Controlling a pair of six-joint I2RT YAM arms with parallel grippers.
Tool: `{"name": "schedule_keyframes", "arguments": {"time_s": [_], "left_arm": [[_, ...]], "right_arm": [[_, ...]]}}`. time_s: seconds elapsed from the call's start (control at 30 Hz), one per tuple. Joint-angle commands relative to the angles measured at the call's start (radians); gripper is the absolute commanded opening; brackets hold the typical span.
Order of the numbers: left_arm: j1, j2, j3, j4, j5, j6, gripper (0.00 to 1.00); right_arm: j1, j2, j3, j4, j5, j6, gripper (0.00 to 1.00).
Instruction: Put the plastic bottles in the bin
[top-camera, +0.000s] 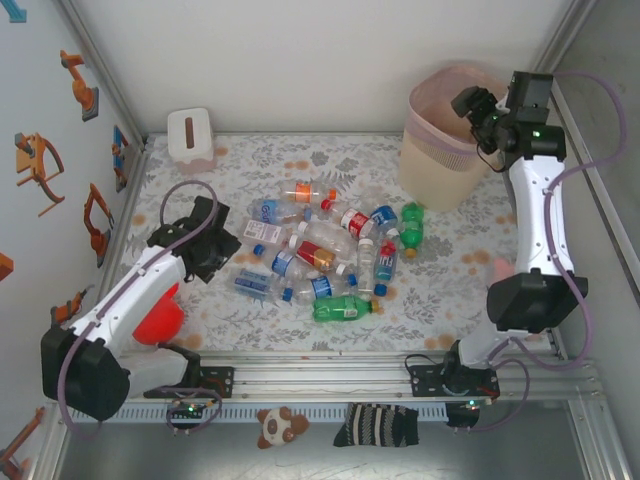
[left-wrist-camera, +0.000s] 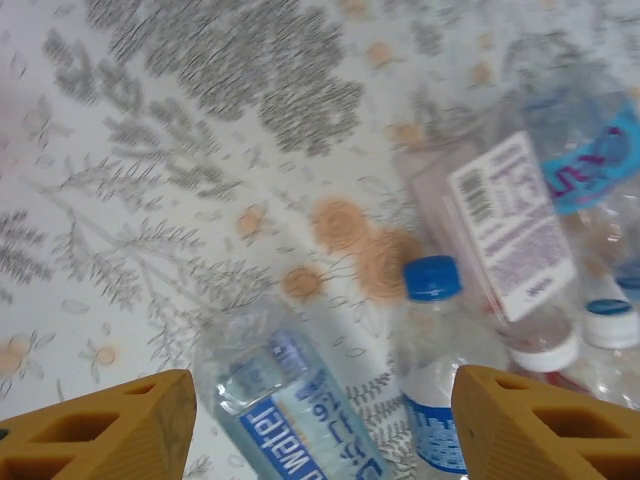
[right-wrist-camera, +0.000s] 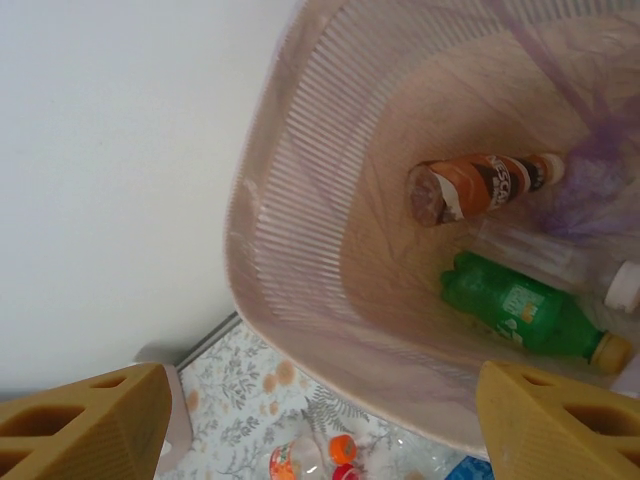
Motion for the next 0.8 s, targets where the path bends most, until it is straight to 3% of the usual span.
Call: {"name": "schedule_keyframes", "arguments": {"time_s": [0.0,0.27,0.43,0.77], "left_arm": [[0.011,0.022,-0.035,-0.052,0.072,-0.141,0.72],[0.018,0.061,-0.155,0.086,0.224,-0.284,0.76],[0.023,0.105,-0.197,0.187,0.288,-0.316,0.83],[0.025,0.188,-0.178,0.251,0.333,-0.318,0.77]], "right_arm": [[-0.008,-0.051,-0.019,0.021,0.028,-0.021,0.78],[-0.008,-0.075,-0.052,0.024,0.039,-0.027,0.78],[-0.008,-0.079,-0.052,0.023,0.038,-0.033,0.78],[-0.008,-0.089,-0.063,0.021,0.041,-0.044,0.78]]}}
